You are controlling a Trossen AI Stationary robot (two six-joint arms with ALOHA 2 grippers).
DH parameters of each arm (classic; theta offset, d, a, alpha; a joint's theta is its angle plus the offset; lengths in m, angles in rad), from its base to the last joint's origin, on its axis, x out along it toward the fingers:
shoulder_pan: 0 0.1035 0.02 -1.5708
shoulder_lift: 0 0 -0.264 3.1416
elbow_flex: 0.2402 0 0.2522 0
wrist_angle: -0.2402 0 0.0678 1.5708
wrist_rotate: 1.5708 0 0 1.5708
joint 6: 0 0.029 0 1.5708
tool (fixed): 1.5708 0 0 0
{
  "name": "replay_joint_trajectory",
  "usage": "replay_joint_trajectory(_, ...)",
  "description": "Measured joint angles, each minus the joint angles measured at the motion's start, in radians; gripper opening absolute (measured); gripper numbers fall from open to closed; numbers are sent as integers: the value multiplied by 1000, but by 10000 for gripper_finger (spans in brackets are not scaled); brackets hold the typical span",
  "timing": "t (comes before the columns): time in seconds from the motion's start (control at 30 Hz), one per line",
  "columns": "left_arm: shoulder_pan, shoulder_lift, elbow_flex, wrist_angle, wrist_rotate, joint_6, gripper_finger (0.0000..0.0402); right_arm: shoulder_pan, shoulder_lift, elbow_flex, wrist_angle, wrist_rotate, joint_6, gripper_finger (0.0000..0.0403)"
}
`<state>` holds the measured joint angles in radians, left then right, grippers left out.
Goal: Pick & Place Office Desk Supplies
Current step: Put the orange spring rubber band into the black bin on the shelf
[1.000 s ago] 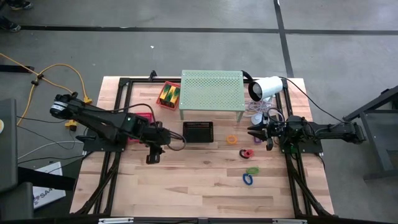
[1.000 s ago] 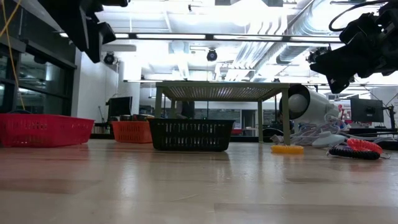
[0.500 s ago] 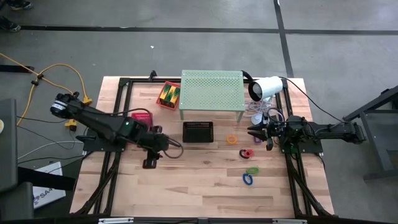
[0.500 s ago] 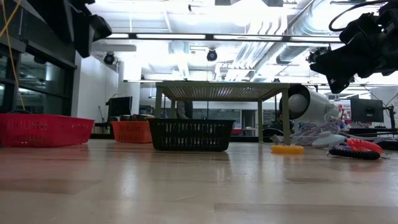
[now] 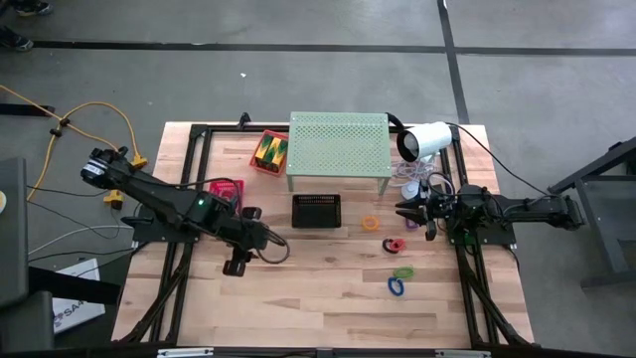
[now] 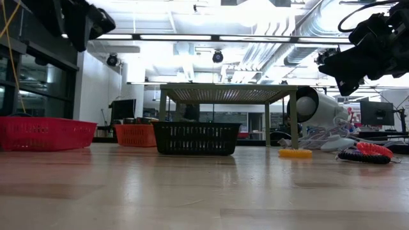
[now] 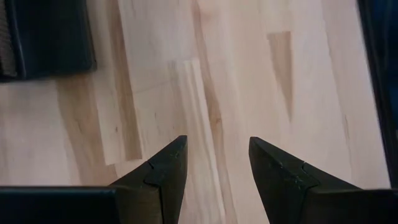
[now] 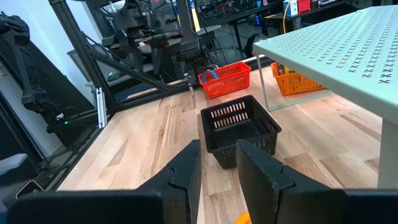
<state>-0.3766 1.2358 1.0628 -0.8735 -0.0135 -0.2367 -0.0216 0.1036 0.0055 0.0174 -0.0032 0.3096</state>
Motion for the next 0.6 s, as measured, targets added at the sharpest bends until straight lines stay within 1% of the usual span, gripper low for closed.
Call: replay_joint_trajectory(0.6, 0, 0, 0, 101, -1, -3, 166, 0, 0, 0, 0, 0, 0, 90)
